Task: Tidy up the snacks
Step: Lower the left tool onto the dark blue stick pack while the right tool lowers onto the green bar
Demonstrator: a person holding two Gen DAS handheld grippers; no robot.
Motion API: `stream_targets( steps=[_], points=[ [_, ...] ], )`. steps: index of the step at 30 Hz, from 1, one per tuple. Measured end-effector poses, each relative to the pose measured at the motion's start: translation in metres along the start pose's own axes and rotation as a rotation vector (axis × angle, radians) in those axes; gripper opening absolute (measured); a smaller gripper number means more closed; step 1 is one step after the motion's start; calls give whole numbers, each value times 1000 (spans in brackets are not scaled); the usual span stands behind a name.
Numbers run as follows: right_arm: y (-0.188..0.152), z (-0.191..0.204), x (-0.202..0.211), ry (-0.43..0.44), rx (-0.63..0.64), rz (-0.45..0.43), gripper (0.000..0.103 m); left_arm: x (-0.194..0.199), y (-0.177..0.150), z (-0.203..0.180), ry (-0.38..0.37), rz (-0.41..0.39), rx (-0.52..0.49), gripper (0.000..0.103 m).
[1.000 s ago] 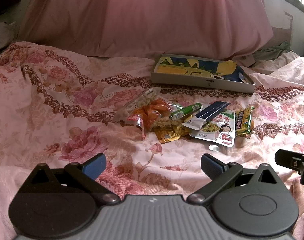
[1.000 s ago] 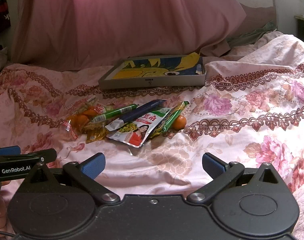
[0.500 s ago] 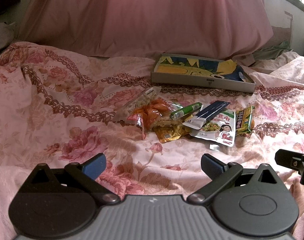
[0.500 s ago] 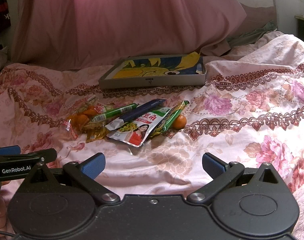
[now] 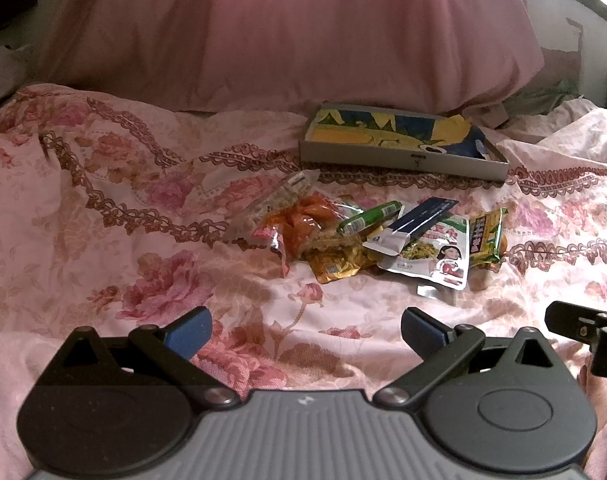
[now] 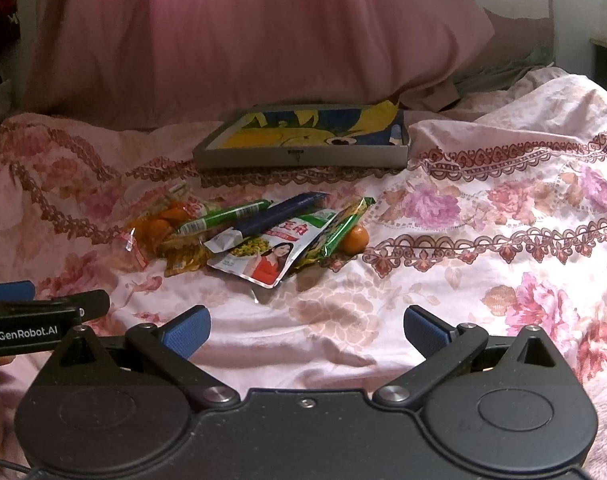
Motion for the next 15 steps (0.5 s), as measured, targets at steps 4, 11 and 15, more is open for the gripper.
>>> stream_targets(
  steps=[4, 11, 15],
  points=[
    [6, -10, -7, 55, -76, 61, 102, -7, 3, 1, -26, 41, 10, 103],
    [24, -25, -35, 113, -151, 158, 102, -36, 14, 5, -104, 136, 42, 103],
    [38, -33, -56, 99, -100, 167, 102, -56, 27, -2, -151, 175, 0, 103]
  ],
)
Point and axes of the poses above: each gripper's, at about its wrist camera, not at the fingertips, and x roughly against the way its jaws point, z to its left, y to its top, the point moved 2 cm from there along -x, roughly the way its jaws point, and after that the axes turned 10 degrees about -z, right-handed, at the moved point
